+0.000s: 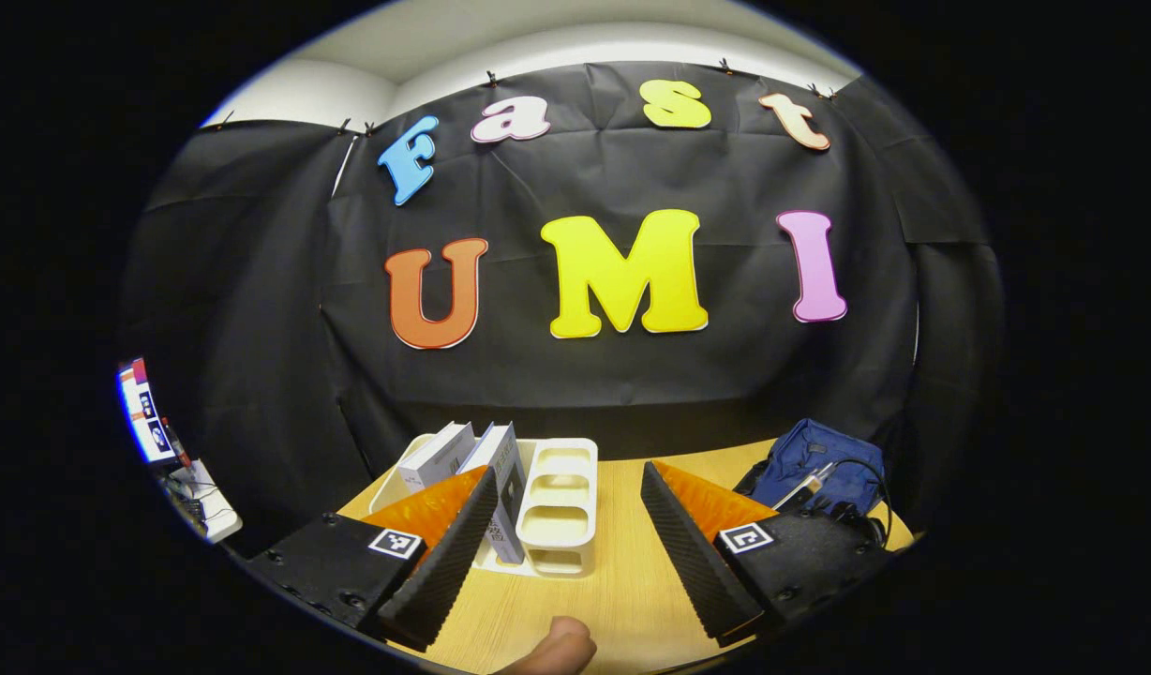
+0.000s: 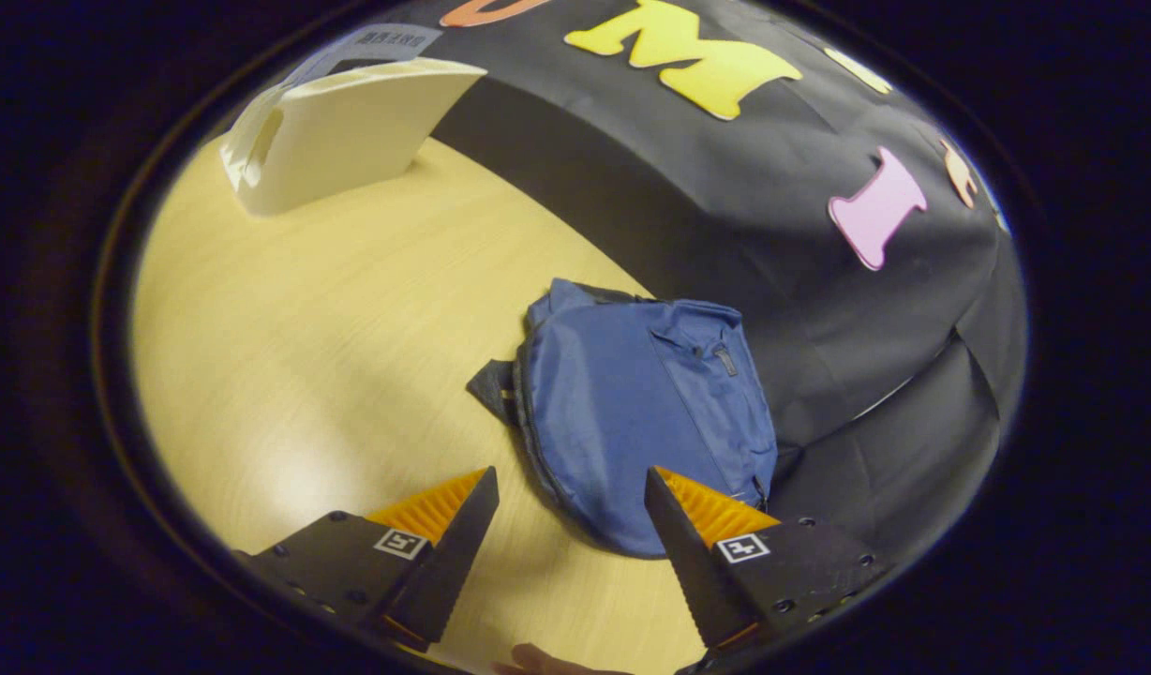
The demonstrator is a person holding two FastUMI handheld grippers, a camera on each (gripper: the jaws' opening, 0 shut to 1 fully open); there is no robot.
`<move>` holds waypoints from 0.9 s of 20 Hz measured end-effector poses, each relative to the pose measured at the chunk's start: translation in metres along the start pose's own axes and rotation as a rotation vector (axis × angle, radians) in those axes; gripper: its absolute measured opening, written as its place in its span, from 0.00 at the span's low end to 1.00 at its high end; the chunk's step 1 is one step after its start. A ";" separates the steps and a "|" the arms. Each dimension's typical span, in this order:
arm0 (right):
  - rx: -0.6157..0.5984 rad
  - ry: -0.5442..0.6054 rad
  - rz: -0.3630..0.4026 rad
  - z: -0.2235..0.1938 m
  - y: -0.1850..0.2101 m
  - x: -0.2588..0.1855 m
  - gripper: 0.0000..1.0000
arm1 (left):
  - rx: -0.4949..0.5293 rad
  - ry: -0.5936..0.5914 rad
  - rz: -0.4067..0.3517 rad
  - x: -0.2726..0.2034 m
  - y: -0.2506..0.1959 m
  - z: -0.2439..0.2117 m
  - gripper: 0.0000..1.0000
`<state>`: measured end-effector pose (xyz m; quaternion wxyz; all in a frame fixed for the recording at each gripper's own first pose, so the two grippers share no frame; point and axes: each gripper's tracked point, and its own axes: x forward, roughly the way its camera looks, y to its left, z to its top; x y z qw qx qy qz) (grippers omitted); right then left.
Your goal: Open the schoolbag, grab two books from the bookshelf and put them into the schoolbag.
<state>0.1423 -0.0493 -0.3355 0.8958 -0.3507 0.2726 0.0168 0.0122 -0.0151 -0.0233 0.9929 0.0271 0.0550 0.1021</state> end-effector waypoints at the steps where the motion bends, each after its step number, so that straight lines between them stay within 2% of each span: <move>1: -0.021 -0.003 -0.005 0.003 0.002 0.005 0.95 | 0.002 0.004 0.003 0.000 -0.001 -0.001 0.99; 4: -0.099 -0.031 -0.071 0.020 -0.003 0.022 0.95 | -0.002 0.021 0.013 -0.002 -0.004 -0.004 0.99; 7: -0.218 -0.014 -0.176 0.026 -0.013 0.031 0.93 | -0.007 0.042 0.027 -0.002 -0.005 -0.009 0.99; 8: -0.235 0.002 -0.202 0.024 -0.016 0.034 0.97 | -0.007 0.046 0.032 -0.002 -0.005 -0.010 0.99; 9: -0.235 0.017 -0.216 0.024 -0.019 0.031 0.96 | -0.005 0.048 0.035 -0.003 -0.004 -0.011 0.99; 10: -0.230 0.016 -0.228 0.027 -0.023 0.030 0.90 | -0.005 0.049 0.041 -0.003 -0.004 -0.011 0.99; 11: -0.235 0.005 -0.243 0.033 -0.027 0.025 0.96 | -0.008 0.046 0.041 -0.003 -0.004 -0.010 0.99; 12: -0.243 -0.007 -0.256 0.039 -0.033 0.023 0.85 | -0.011 0.044 0.041 -0.003 -0.005 -0.010 0.99; 13: -0.255 -0.011 -0.268 0.043 -0.036 0.020 0.85 | -0.016 0.045 0.042 -0.002 -0.006 -0.011 0.99; 14: -0.260 -0.011 -0.271 0.045 -0.038 0.019 0.92 | -0.022 0.049 0.040 -0.001 -0.006 -0.013 0.99; 15: -0.259 -0.008 -0.262 0.045 -0.037 0.022 0.85 | -0.027 0.055 0.041 -0.001 -0.005 -0.015 0.99; 16: -0.268 0.004 -0.254 0.042 -0.034 0.030 0.92 | -0.032 0.059 0.043 -0.001 -0.005 -0.016 0.99; 17: -0.294 0.020 -0.257 0.038 -0.035 0.039 0.85 | -0.037 0.062 0.042 -0.001 -0.004 -0.016 0.99; 18: -0.320 0.027 -0.265 0.037 -0.035 0.047 0.85 | -0.037 0.064 0.044 -0.001 -0.003 -0.017 0.99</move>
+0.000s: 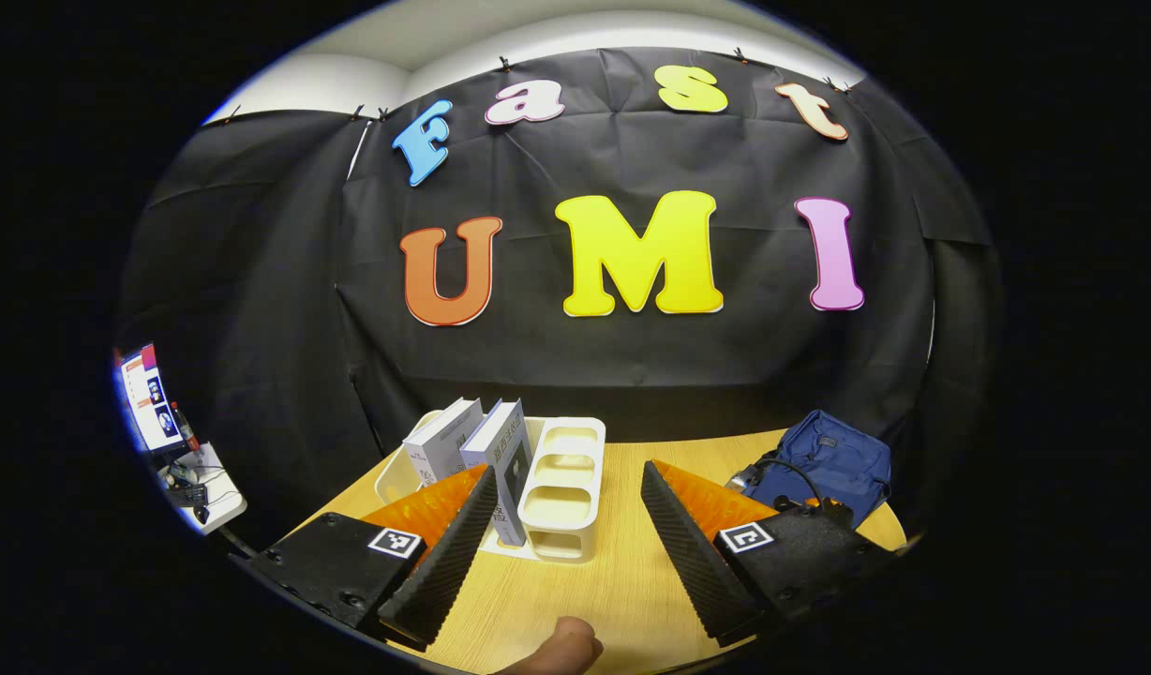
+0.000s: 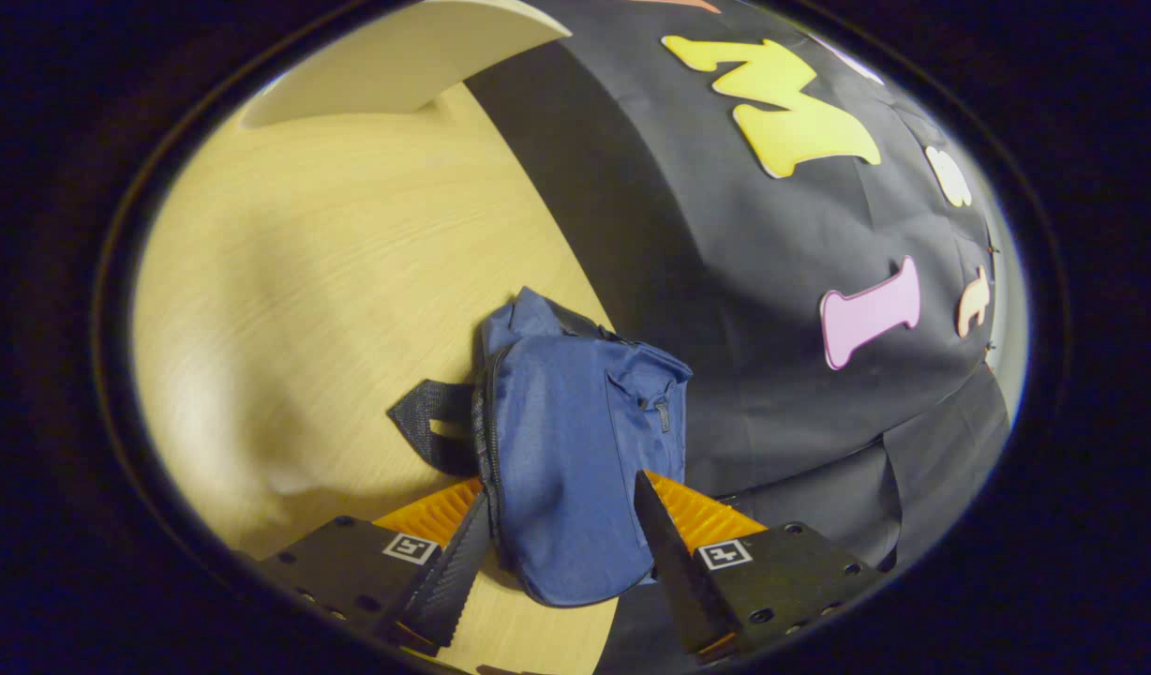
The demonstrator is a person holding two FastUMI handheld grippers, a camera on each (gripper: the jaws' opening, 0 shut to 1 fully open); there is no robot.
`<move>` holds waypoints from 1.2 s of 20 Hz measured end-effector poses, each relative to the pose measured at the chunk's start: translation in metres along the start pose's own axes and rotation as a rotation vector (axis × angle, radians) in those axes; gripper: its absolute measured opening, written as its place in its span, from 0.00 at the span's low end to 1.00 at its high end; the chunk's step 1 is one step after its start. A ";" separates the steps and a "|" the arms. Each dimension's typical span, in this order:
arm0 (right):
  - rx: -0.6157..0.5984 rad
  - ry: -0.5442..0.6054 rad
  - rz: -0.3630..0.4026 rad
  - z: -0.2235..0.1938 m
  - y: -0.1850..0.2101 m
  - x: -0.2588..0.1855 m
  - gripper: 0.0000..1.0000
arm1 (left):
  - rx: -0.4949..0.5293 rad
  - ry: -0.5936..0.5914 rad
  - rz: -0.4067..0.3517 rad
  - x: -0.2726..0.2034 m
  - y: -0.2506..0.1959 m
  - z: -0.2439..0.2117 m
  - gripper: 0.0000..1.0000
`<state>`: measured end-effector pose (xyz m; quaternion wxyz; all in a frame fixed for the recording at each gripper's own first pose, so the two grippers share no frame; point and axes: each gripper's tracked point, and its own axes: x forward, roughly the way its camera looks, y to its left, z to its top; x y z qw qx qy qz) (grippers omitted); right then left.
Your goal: Open the schoolbag, grab two books from the bookshelf and put them into the schoolbag.
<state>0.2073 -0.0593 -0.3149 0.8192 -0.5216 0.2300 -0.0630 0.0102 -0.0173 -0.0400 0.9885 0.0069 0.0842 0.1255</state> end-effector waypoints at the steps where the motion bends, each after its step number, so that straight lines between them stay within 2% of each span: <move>1: -0.015 -0.002 -0.003 0.001 0.004 0.005 0.92 | 0.002 0.000 0.001 0.000 0.001 0.000 0.99; 2: -0.024 -0.004 -0.019 0.004 0.005 0.004 0.90 | 0.005 0.000 0.003 0.000 0.004 0.000 0.99; 3: -0.025 -0.017 -0.026 0.006 0.008 -0.003 0.78 | 0.009 0.003 0.007 -0.001 0.006 -0.001 0.99; 4: -0.019 -0.015 -0.021 0.006 0.009 -0.006 0.82 | 0.011 0.006 0.008 -0.001 0.007 -0.002 0.99; 5: 0.005 -0.016 0.018 0.006 0.017 -0.008 0.74 | 0.011 0.009 0.012 -0.002 0.009 -0.004 0.99; 6: 0.018 -0.001 0.055 0.003 0.024 -0.004 0.55 | 0.008 0.012 0.016 -0.001 0.011 -0.004 0.99; 7: 0.021 0.002 0.103 0.002 0.030 0.001 0.19 | 0.004 0.016 0.020 -0.002 0.013 -0.005 0.99; 8: 0.013 0.001 0.121 0.005 0.030 0.001 0.05 | 0.004 0.016 0.022 -0.002 0.014 -0.004 0.99; 11: 0.041 0.007 0.196 0.002 0.026 -0.004 0.01 | 0.006 -0.002 0.027 -0.004 0.021 0.002 0.99; 13: 0.079 -0.003 0.236 0.007 0.008 -0.010 0.01 | -0.007 -0.014 0.024 -0.002 0.027 0.004 0.99; 18: 0.252 0.065 0.416 0.016 -0.047 -0.018 0.01 | -0.039 -0.022 0.026 0.021 0.057 0.008 0.99; 22: 0.329 0.086 0.465 0.030 -0.116 -0.011 0.01 | -0.007 0.012 0.031 0.062 0.090 0.006 0.99; 24: 0.330 0.081 0.472 0.034 -0.145 -0.003 0.01 | -0.019 0.057 0.005 0.088 0.098 0.004 0.99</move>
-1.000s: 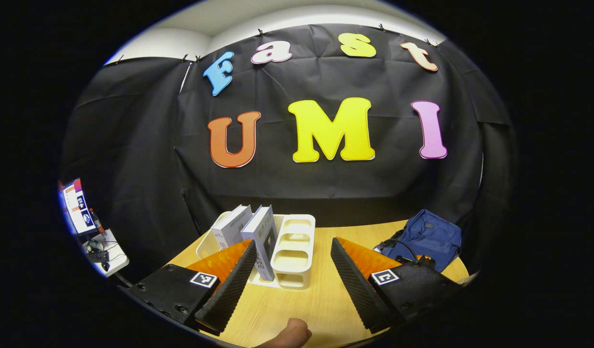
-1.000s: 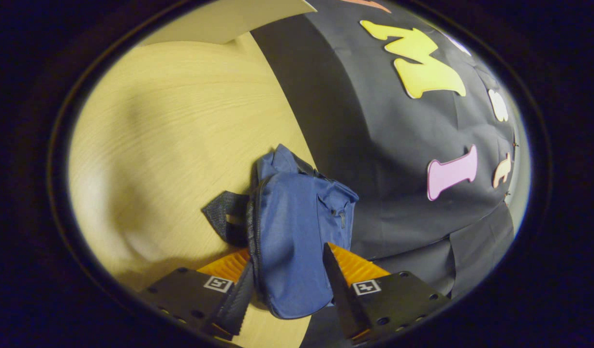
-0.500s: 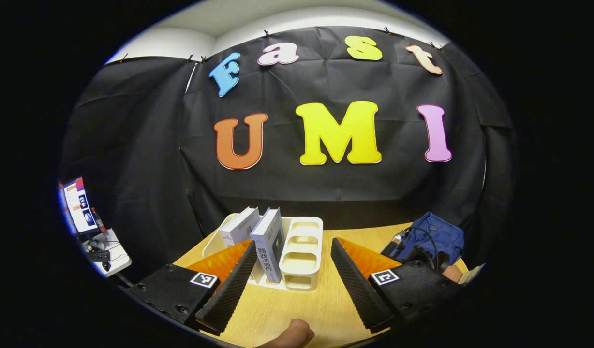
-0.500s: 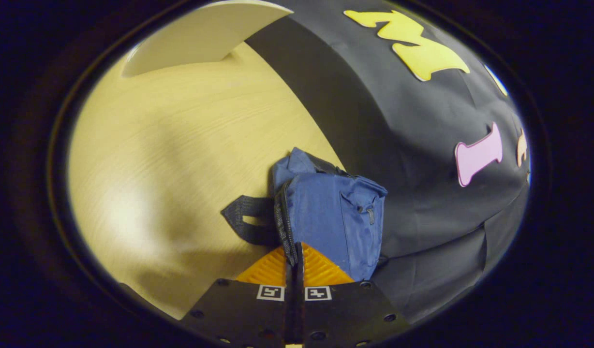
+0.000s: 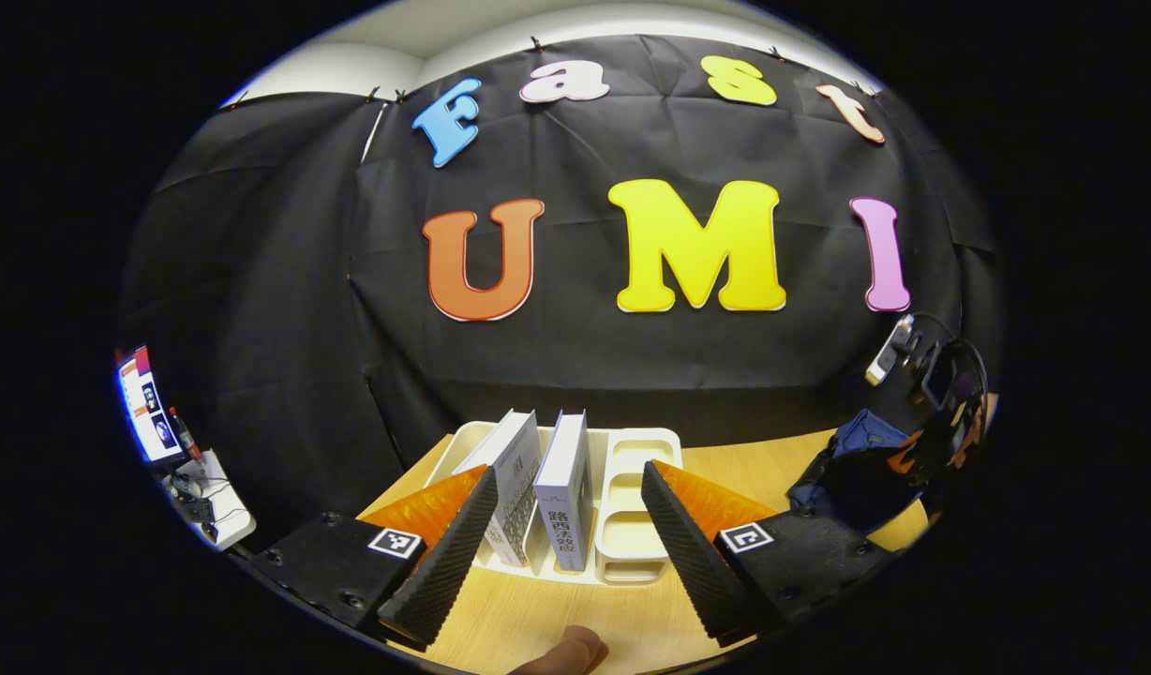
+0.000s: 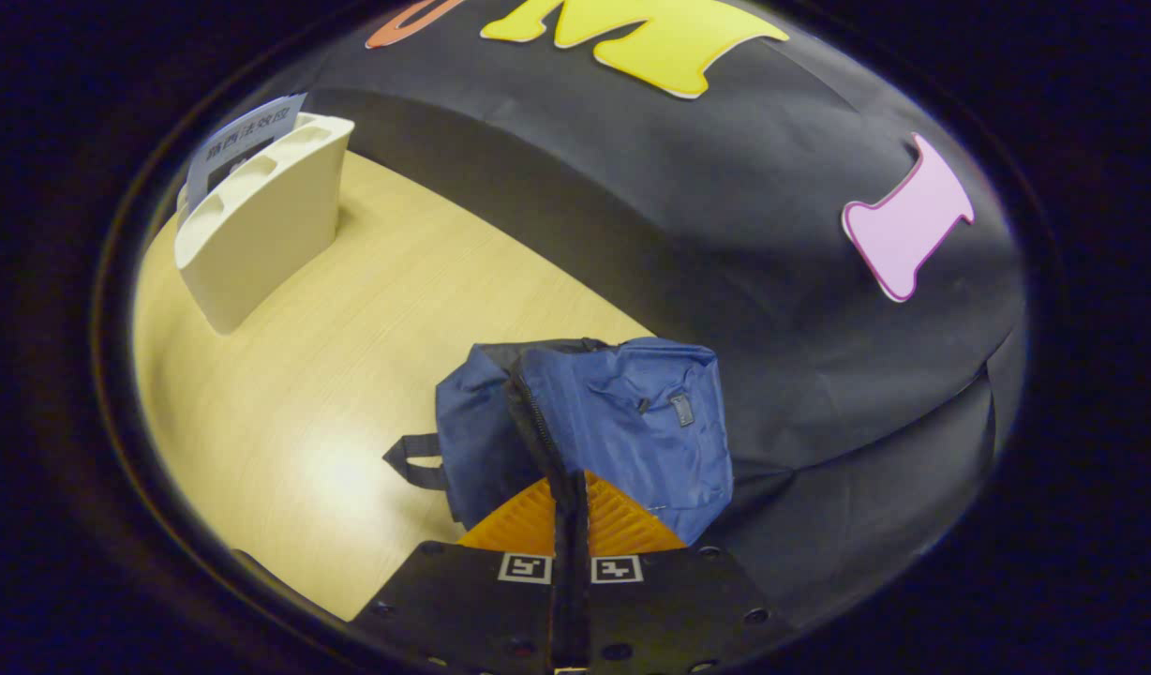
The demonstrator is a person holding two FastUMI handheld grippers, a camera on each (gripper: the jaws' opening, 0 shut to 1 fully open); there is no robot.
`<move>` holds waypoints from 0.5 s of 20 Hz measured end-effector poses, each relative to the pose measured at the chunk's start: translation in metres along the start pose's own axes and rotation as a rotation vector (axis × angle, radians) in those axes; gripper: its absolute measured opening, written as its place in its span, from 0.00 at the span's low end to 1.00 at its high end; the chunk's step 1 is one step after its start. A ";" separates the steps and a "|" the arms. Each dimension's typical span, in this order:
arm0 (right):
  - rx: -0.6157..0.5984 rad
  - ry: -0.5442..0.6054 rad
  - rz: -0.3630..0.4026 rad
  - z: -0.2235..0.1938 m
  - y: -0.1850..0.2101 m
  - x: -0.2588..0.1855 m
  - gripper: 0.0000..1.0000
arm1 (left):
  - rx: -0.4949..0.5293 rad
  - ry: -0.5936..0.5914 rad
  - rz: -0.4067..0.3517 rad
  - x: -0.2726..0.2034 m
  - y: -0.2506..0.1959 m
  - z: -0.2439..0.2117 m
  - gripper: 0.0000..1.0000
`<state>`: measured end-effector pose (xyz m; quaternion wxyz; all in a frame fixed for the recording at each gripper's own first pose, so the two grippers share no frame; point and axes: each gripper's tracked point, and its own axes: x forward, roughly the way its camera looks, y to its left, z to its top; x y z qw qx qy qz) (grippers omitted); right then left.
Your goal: Open the schoolbag, grab two books from the bookshelf and put them into the schoolbag.
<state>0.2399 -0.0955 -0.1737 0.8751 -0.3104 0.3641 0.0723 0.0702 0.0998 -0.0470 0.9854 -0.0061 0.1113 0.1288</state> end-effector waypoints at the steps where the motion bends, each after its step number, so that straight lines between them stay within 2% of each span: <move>1: 0.001 0.001 0.009 0.006 -0.012 -0.002 0.01 | -0.018 0.027 -0.026 0.013 -0.001 0.001 0.99; 2: 0.000 0.009 0.027 0.009 -0.019 -0.003 0.01 | -0.034 0.061 -0.049 0.024 0.000 0.000 0.99; 3: 0.006 0.016 0.037 0.011 -0.026 -0.002 0.05 | -0.055 0.096 -0.064 0.035 0.000 0.000 0.99; 4: 0.016 0.020 0.050 0.015 -0.032 -0.002 0.01 | -0.077 0.131 -0.083 0.047 -0.003 0.000 0.99; 10: 0.057 0.042 0.107 0.022 -0.054 0.003 0.01 | -0.117 0.326 -0.120 0.118 -0.005 -0.008 0.99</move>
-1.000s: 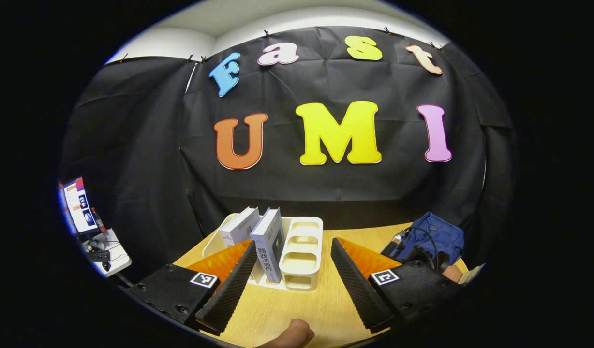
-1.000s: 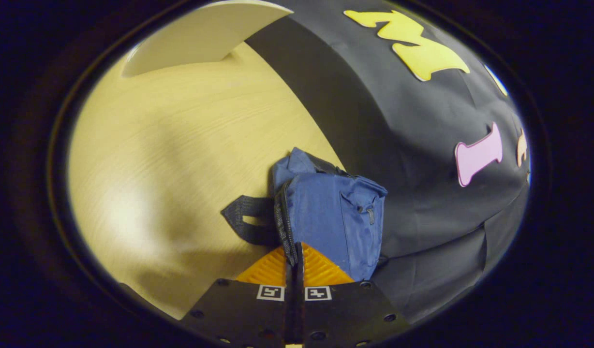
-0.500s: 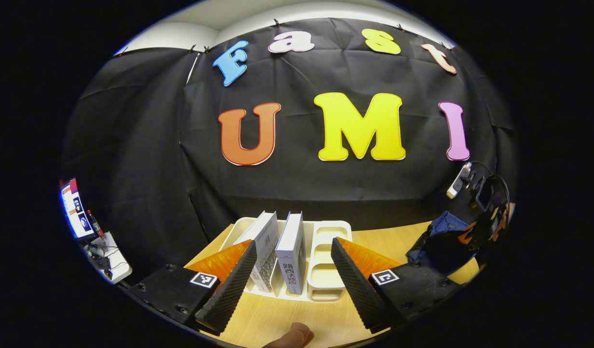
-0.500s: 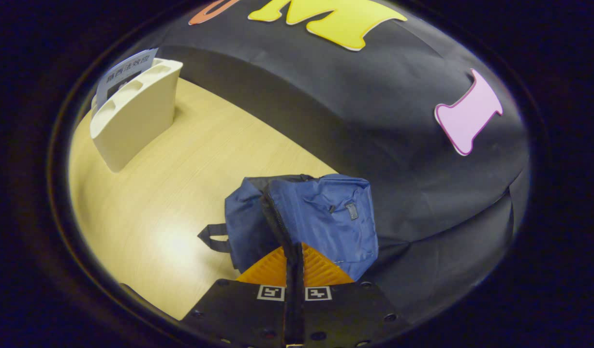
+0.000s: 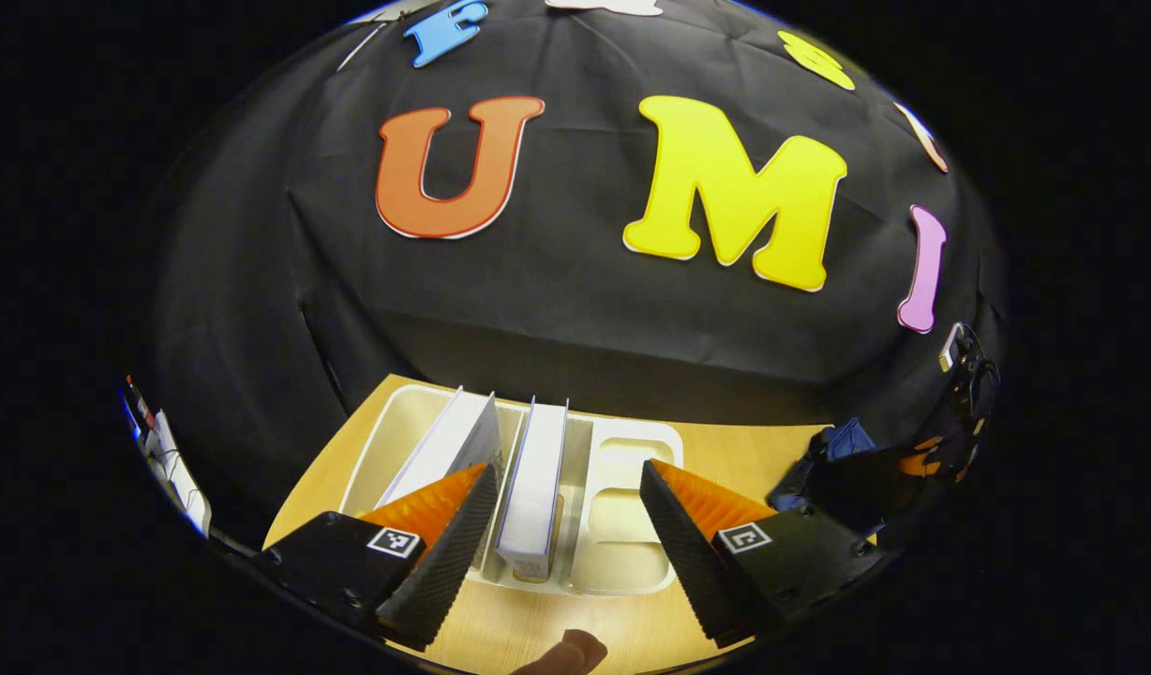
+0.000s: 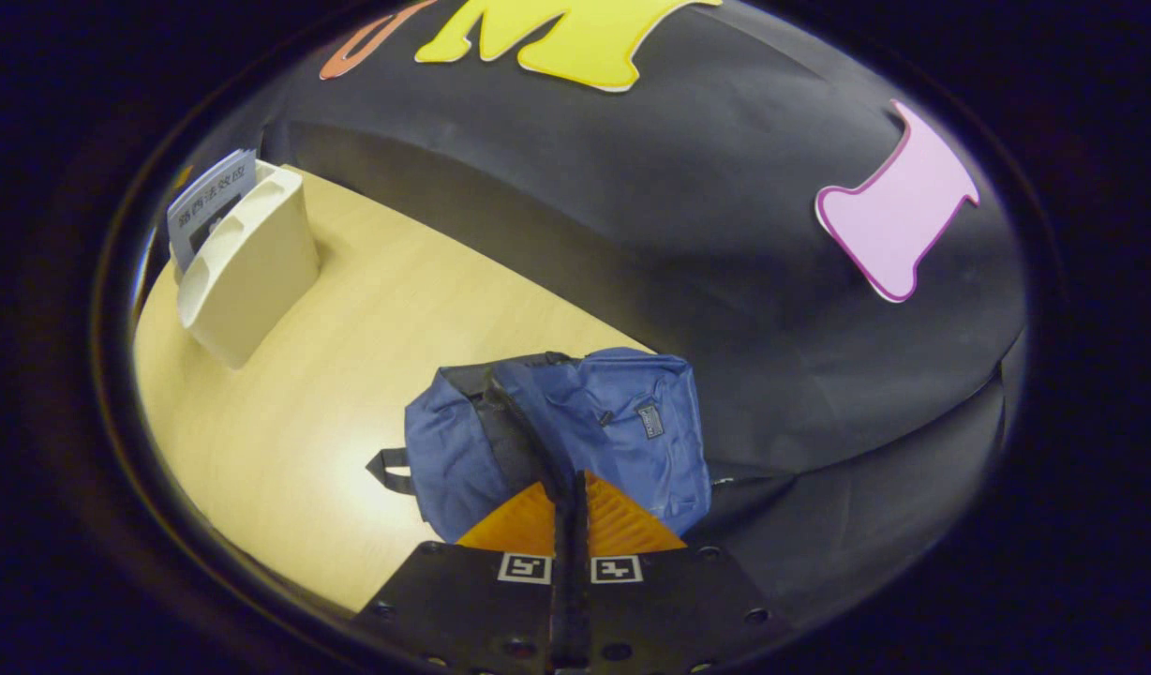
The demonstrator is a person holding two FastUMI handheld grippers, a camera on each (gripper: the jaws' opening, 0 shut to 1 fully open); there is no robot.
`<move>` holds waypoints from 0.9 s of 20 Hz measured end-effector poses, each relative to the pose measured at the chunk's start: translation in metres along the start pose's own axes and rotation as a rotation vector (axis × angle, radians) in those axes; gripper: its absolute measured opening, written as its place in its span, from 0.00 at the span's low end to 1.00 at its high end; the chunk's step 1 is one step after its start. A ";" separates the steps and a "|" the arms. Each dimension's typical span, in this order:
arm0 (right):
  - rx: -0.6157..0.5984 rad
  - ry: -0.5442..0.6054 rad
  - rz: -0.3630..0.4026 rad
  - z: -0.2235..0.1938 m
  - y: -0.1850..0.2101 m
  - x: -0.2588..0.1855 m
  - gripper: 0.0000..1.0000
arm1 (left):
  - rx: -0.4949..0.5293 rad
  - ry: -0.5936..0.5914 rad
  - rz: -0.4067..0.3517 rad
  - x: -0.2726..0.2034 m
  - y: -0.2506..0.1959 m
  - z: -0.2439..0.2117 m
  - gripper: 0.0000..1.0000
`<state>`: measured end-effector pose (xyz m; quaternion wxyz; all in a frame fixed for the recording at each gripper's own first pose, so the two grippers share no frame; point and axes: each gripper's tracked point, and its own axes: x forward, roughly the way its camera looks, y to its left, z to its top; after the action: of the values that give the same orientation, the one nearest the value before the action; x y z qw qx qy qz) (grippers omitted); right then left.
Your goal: Open the schoolbag, grab two books from the bookshelf and put them into the schoolbag.
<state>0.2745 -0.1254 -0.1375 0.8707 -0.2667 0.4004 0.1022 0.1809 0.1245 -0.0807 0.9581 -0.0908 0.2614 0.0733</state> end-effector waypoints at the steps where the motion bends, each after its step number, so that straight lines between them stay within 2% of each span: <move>1: 0.003 -0.005 0.004 0.004 -0.006 -0.001 0.01 | 0.008 0.056 -0.001 0.013 0.003 0.001 0.98; 6: 0.001 -0.025 0.014 0.015 -0.026 -0.004 0.01 | 0.051 0.269 0.012 0.042 0.010 -0.019 0.97; 8: 0.006 -0.039 -0.005 0.019 -0.037 -0.003 0.01 | 0.093 0.325 0.015 0.053 0.012 -0.028 0.97; 11: 0.022 -0.044 0.016 0.021 -0.040 -0.003 0.01 | 0.112 0.499 0.017 0.064 0.016 -0.055 0.97; 13: 0.013 -0.051 0.027 0.020 -0.041 -0.004 0.01 | 0.128 0.565 0.039 0.075 0.026 -0.062 0.85; 14: 0.014 -0.051 0.035 0.018 -0.040 -0.003 0.01 | 0.119 0.612 0.040 0.078 0.027 -0.069 0.82; 15: 0.020 -0.052 0.042 0.018 -0.040 -0.004 0.01 | 0.109 0.657 0.054 0.078 0.028 -0.078 0.72; 17: 0.032 -0.056 0.048 0.018 -0.041 -0.004 0.01 | 0.112 0.724 0.085 0.081 0.035 -0.088 0.63; 18: 0.035 -0.056 0.050 0.016 -0.042 -0.005 0.01 | 0.105 0.738 0.080 0.083 0.035 -0.090 0.65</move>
<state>0.2982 -0.1515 -0.1094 0.8832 -0.2384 0.3842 0.1244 0.2011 0.1475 -0.2046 0.7991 -0.0517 0.5960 0.0592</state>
